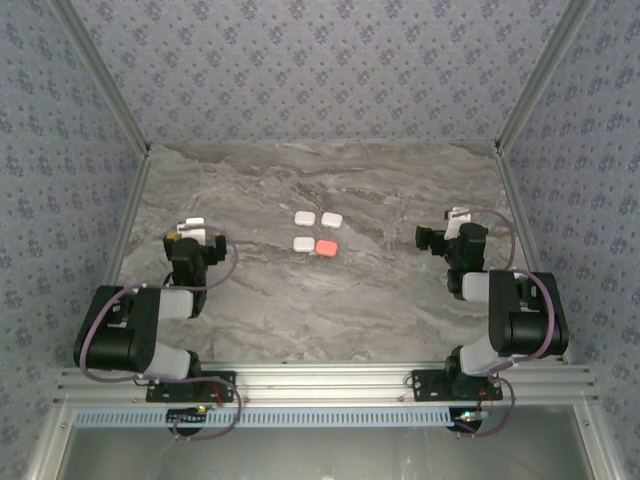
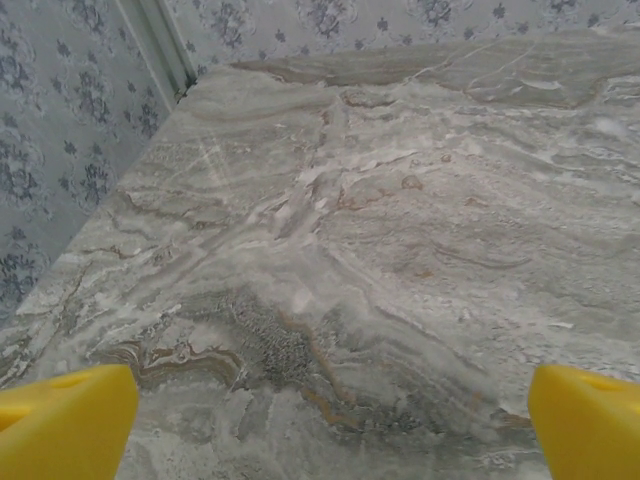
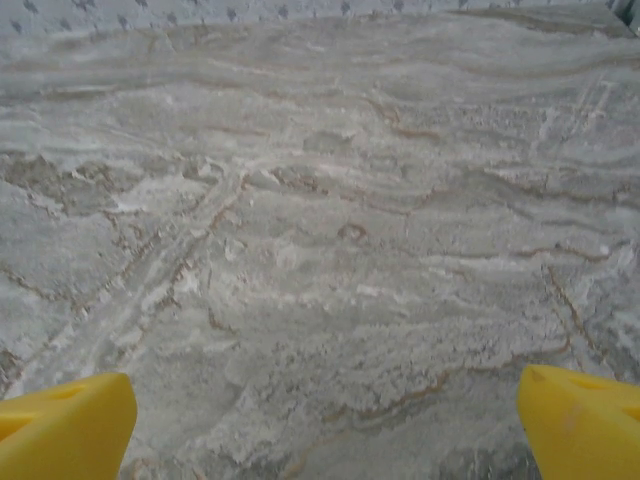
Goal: Insert wireless bluetooth earbuds into charging case
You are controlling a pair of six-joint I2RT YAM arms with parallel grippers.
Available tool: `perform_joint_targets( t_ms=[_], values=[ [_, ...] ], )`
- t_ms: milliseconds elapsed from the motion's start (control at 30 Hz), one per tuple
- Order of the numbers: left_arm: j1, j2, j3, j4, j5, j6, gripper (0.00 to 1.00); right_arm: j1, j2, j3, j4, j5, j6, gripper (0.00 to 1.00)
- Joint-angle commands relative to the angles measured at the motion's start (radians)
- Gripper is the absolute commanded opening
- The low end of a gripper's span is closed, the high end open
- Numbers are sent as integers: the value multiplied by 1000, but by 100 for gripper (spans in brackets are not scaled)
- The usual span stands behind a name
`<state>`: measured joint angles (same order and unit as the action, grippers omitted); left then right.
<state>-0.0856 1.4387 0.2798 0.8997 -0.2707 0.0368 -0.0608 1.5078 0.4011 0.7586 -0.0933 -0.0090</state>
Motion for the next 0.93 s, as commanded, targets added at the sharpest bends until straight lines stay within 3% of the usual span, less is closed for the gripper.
perform_joint_targets(
  t_ms=[0, 33, 167, 233, 900],
  values=[
    [22, 64, 18, 100, 92, -18, 99, 9, 15, -17, 61, 51, -16, 100],
    [24, 100, 35, 116, 98, -12, 99, 10, 11, -4, 29, 53, -15, 100],
    [80, 94, 126, -77, 188, -51, 99, 9, 14, -10, 40, 55, -14, 100],
    [109, 97, 128, -70, 232, -71, 99, 11, 13, -10, 41, 58, -16, 100],
    [108, 94, 130, -84, 231, -68, 99, 18, 13, -10, 40, 71, -19, 100]
  ],
)
